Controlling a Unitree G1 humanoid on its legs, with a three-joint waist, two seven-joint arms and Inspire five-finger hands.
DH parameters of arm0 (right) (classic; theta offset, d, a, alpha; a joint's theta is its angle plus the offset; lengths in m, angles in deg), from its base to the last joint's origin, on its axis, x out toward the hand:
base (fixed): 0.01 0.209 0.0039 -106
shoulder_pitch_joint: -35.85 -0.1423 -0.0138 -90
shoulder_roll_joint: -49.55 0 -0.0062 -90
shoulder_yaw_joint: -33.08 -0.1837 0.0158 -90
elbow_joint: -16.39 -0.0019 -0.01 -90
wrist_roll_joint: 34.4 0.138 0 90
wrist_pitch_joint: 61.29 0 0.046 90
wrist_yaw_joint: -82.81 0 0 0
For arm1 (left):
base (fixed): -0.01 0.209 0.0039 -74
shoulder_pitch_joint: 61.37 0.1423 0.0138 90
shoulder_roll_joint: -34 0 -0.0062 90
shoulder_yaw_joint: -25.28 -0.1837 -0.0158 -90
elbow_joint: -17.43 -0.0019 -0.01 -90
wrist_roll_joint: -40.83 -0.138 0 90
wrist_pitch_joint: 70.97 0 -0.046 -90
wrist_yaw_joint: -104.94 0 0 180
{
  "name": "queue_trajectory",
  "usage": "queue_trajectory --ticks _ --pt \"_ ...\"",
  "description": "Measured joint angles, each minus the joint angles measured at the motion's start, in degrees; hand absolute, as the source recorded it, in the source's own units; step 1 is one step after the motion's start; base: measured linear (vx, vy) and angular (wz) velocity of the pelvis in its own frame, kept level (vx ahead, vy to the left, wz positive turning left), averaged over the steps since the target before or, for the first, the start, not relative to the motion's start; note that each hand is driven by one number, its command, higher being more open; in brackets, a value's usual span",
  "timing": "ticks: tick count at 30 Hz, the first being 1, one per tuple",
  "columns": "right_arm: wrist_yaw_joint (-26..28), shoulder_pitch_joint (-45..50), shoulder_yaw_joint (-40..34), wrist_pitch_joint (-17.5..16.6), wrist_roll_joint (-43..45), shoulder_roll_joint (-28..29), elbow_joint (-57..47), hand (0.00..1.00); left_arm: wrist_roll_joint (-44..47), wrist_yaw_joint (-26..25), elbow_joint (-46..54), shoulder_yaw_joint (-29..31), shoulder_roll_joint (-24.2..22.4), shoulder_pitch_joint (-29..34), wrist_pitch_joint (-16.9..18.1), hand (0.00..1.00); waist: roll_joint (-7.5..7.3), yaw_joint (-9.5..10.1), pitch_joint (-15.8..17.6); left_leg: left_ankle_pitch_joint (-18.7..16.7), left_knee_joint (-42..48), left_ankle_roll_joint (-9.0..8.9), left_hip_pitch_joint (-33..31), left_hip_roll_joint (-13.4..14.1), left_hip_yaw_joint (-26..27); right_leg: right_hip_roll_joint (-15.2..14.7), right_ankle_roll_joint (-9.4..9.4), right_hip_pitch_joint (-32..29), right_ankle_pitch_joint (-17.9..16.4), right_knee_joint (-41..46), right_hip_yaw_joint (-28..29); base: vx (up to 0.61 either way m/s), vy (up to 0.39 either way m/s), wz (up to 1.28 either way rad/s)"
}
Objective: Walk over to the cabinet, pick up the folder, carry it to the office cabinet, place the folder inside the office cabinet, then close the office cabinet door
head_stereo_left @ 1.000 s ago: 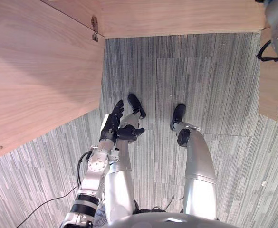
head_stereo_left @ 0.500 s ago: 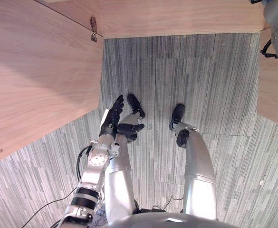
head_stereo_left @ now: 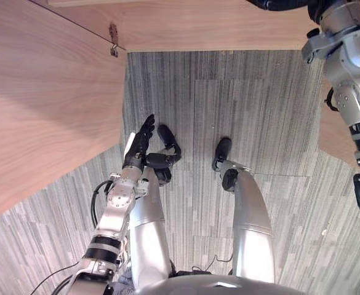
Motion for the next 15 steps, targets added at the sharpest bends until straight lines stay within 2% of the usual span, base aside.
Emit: queue_trajectory --ticks 7,12,15 --pt "1.0 5.6 0.2 -1.1 -0.6 -4.3 -4.4 1.0 -0.5 0.1 -0.1 0.1 1.0 0.1 0.0 1.0 -0.74 0.08 -0.4 -0.9 0.4 0.12 0.0 -0.5 -0.1 -0.6 0.36 0.3 -0.6 -0.2 0.0 0.03 0.058 0.03" --pt "2.7 13.4 0.3 -2.4 -9.2 -8.6 -11.9 1.0 -1.6 1.2 -0.2 2.0 2.2 0.4 0.0 1.0 -1.62 -0.05 -0.8 -1.7 0.8 0.13 0.0 -0.5 -0.2 -0.6 0.62 0.8 -0.8 -0.7 0.0 0.06 0.051 -0.01" --pt "3.1 16.1 0.2 -3.3 -13.6 -9.0 -13.6 1.0 -1.7 1.4 -0.2 2.3 2.3 0.4 0.0 1.0 -1.89 -0.12 -1.0 -2.1 0.8 0.19 0.0 -0.6 -0.3 -0.6 0.84 1.2 -0.9 -0.8 -0.1 0.06 0.055 0.0"
